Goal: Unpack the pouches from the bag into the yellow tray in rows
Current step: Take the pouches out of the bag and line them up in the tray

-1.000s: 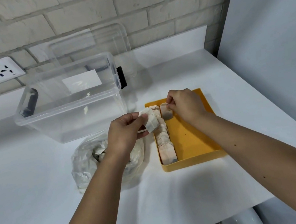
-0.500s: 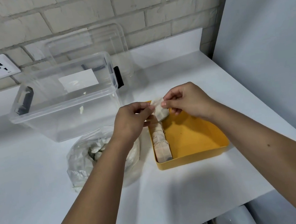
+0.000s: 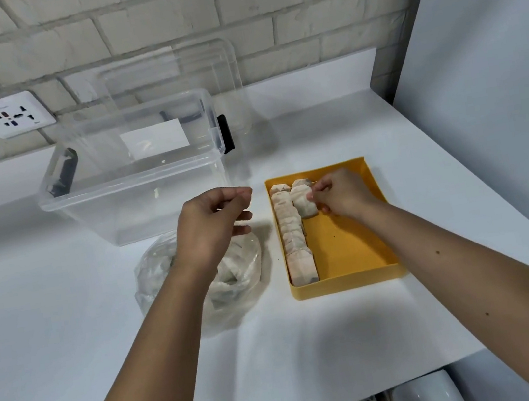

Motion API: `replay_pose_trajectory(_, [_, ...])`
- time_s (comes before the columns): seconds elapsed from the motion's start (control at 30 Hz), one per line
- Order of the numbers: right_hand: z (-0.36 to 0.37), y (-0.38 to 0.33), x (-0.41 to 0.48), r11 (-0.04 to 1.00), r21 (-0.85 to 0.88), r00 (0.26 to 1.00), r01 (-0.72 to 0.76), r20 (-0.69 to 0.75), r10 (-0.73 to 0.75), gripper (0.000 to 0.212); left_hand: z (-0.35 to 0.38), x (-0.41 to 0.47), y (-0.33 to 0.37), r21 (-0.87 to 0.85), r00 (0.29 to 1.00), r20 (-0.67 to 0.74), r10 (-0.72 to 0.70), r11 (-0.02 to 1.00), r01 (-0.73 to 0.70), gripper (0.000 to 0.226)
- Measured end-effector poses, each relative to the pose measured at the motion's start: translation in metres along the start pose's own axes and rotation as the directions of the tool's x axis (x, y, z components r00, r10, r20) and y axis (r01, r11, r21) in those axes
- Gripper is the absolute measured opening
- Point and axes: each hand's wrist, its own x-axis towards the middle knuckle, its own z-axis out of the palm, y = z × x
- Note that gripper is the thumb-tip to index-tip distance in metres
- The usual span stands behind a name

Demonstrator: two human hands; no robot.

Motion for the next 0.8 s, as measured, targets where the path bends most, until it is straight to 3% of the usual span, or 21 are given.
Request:
replay_pose_trajectory(0.2, [-0.003, -0.011, -0.012, 0.979, -0.196, 0.986, 0.06, -0.138, -0.088, 0.021, -0.059, -0.011, 0.003, 0.054, 0.987, -0.149, 0.056, 0.997, -0.048, 0.008])
replay_pose_trajectory(0.33, [0.0, -0.059, -0.049, 0.951, -0.076, 0.926, 0.301, -0.216, -0.31, 0.016, -0.085, -0.02, -0.003, 0.05, 0.985, -0.172, 0.014, 0.999, -0.006, 0.007])
replay_pose_trajectory(0.47, [0.032, -0.107, -0.089, 0.855, 0.158, 0.864, 0.493, 0.03, -0.503, 0.01, -0.092, -0.029, -0.025, 0.115, 0.996, -0.075, -0.037, 0.992, 0.046, 0.009])
replay_pose_trajectory(0.53, [0.053, -0.114, -0.098, 0.807, 0.043, 0.79, 0.589, 0.179, -0.586, 0.008, -0.094, -0.029, -0.038, 0.266, 0.998, -0.067, 0.012, 0.964, 0.006, 0.012])
replay_pose_trajectory(0.7, [0.084, -0.127, -0.103, 0.544, -0.419, 0.681, 0.728, 0.349, -0.643, 0.018, -0.098, -0.03, -0.058, 0.715, 0.984, -0.075, 0.162, 0.697, -0.06, 0.013])
replay_pose_trajectory(0.8, [0.087, -0.134, -0.099, 0.436, -0.583, 0.7, 0.685, 0.364, -0.614, 0.024, -0.095, -0.028, -0.062, 0.866, 0.993, -0.021, 0.118, 0.498, -0.041, 0.014])
